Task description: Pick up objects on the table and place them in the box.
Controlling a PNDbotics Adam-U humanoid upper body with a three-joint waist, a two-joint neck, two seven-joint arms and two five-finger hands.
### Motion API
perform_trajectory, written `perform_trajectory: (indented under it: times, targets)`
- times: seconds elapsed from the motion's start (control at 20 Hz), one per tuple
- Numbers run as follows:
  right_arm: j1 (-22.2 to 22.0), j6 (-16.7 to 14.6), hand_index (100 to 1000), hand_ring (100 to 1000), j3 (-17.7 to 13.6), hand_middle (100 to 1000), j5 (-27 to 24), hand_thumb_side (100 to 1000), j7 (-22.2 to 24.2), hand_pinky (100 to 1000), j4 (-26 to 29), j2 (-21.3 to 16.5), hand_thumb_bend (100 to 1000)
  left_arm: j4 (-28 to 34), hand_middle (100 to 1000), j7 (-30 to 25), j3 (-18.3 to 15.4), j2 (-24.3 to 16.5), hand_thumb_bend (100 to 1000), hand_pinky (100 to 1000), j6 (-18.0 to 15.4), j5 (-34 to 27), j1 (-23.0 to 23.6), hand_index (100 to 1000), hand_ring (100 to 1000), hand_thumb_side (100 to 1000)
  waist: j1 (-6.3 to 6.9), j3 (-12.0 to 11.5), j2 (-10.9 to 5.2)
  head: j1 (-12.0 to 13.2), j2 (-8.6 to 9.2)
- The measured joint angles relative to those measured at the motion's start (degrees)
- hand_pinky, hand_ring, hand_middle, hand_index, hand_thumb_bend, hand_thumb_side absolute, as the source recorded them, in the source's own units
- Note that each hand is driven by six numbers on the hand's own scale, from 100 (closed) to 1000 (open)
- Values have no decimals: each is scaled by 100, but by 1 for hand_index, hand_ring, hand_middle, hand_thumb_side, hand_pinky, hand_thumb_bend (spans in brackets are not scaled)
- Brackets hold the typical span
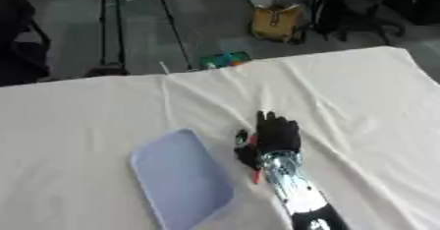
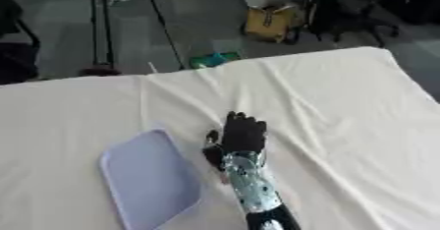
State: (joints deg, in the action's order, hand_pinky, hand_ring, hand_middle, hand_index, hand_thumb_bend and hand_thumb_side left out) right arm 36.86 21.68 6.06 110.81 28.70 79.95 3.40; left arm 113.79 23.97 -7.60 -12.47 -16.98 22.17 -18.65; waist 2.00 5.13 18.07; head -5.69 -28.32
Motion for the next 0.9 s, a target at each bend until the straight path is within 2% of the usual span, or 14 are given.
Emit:
perform_trajectory:
  times: [0.2, 0.5, 0.55, 0.6, 0.65, 0.9]
  targets:
    - [-1, -56, 1000, 628, -16, 798, -70, 956, 139, 630, -76, -1, 100, 0, 853, 8, 0, 0, 100, 712, 6, 0, 2, 769, 806, 910, 2, -2, 0, 0, 1]
    - [1, -128, 1000, 599, -40, 794, -184, 870, 359, 615, -100, -6, 149, 0, 854, 9, 0, 0, 100, 713, 7, 0, 4, 769, 807, 910, 3, -1, 0, 0, 17]
    - [2, -138, 1000, 589, -40, 790, -213, 810, 394, 602, -100, -7, 140, 0, 855, 9, 0, 0, 100, 713, 7, 0, 4, 769, 807, 909, 3, -1, 0, 1, 17]
    - [2, -148, 1000, 589, -40, 790, -252, 810, 431, 602, -100, -7, 140, 0, 855, 10, 0, 0, 100, 713, 7, 0, 4, 769, 807, 909, 3, -1, 0, 1, 17]
    - [6, -155, 1000, 579, -40, 785, -283, 759, 467, 593, -100, -8, 109, 0, 855, 10, 0, 0, 100, 713, 8, 0, 4, 769, 807, 909, 3, -1, 0, 2, 17]
    - [33, -124, 1000, 568, -49, 776, -385, 699, 575, 577, -100, -13, 100, 0, 856, 11, 0, 0, 100, 713, 9, 0, 4, 769, 808, 911, 3, -1, 0, 11, 19]
